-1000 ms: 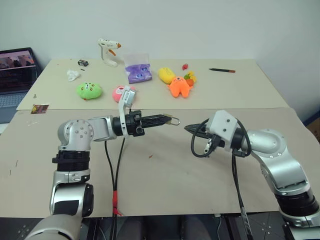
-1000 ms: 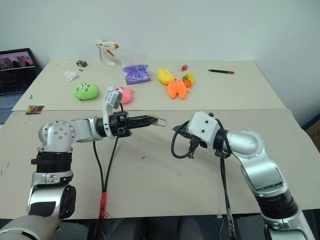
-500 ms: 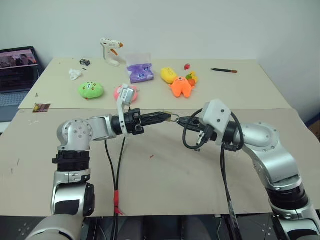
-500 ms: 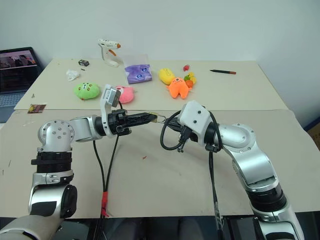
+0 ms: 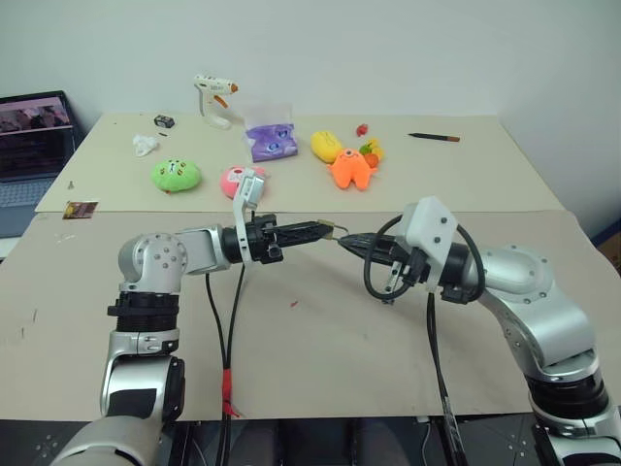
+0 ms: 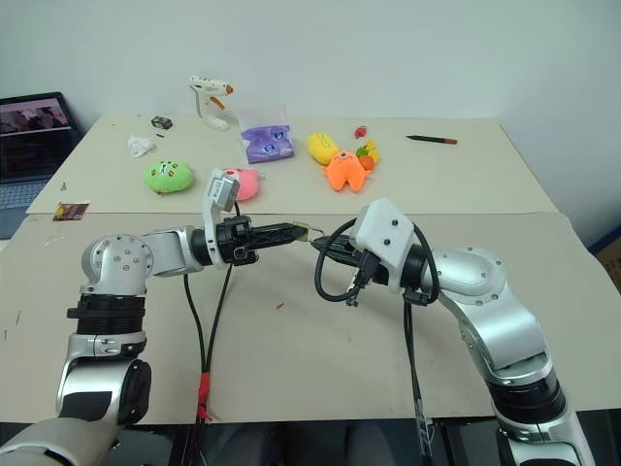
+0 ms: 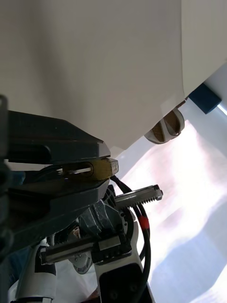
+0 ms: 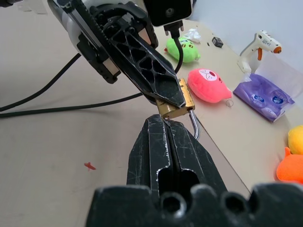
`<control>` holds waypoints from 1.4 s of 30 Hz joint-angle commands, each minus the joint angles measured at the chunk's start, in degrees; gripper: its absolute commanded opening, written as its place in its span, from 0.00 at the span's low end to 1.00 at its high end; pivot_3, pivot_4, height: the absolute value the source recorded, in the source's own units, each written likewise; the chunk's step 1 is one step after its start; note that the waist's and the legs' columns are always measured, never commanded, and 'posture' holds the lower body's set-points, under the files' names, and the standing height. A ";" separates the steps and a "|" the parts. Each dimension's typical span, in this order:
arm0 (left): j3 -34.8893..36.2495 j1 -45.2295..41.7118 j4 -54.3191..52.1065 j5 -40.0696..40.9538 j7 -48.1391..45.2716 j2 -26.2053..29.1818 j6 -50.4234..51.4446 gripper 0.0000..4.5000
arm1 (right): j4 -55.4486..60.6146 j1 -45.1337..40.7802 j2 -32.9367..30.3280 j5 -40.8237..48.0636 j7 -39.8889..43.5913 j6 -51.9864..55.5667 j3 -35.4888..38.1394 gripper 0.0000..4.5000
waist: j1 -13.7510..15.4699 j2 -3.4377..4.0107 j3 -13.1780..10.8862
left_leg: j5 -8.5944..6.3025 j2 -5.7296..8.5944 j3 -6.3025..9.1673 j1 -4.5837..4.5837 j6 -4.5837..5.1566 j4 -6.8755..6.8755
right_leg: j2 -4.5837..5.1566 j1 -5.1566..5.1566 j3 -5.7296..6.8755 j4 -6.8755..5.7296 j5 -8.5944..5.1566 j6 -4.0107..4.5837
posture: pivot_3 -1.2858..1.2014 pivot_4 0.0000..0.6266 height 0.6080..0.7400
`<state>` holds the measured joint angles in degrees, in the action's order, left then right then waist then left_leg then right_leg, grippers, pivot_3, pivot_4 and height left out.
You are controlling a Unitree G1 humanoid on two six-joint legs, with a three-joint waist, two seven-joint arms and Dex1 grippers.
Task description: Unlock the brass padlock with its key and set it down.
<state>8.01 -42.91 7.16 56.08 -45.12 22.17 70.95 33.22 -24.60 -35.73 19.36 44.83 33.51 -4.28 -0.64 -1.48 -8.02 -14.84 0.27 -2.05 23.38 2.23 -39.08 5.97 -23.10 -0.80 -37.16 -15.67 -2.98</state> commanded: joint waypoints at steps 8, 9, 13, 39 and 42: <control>1.81 -0.30 -3.19 2.57 0.88 -1.48 1.08 0.01 | 0.95 -0.58 0.06 -0.41 -1.07 -2.20 0.44 0.01 | 0.00 0.00 0.00 | 0.00 0.00 0.00 0.00 0.00 0.00 | 0.00 0.00 0.00 0.00 0.00 0.00 | 0.52 0.24 0.99; 1.82 -0.02 -4.12 3.06 1.00 -1.57 1.55 0.01 | 0.85 -0.73 0.13 -0.44 -1.17 -2.20 0.36 0.01 | -0.01 0.00 0.00 | 0.00 0.00 0.00 0.00 0.00 0.00 | 0.00 0.00 -0.01 0.00 0.00 0.00 | 0.52 0.24 0.99; 3.13 -0.02 -5.17 4.53 3.46 -2.43 2.89 0.01 | 0.51 -1.14 0.13 -0.48 -1.37 -2.31 0.09 0.01 | -0.02 0.00 0.00 | 0.00 0.00 0.00 0.00 0.00 0.00 | 0.00 0.00 -0.01 -0.01 0.00 0.00 | 0.52 0.24 0.99; 5.29 -0.20 -9.10 12.74 8.06 -1.74 8.26 0.01 | -8.38 -2.69 -0.04 -2.29 1.78 -8.19 -2.20 0.01 | -0.04 0.00 0.00 | 0.01 0.00 0.00 -0.03 -0.02 0.00 | 0.02 0.02 -0.01 0.00 0.00 0.00 | 0.52 0.24 0.99; 4.32 -0.88 -8.89 12.52 7.00 -0.62 7.89 0.01 | -10.32 -3.63 0.41 -1.74 3.64 -9.08 -2.84 0.01 | -0.06 0.00 0.00 | 0.01 0.01 -0.01 -0.03 -0.02 0.00 | 0.02 0.01 -0.01 0.00 0.00 0.00 | 0.52 0.24 0.99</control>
<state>12.36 -42.37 -0.32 67.47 -36.75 20.78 78.98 22.13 -26.39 -35.43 17.02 47.40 26.51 -7.83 -0.71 -1.48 -8.02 -14.82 0.28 -2.05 23.35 2.20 -39.07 5.99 -23.10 -0.82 -37.17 -15.67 -2.98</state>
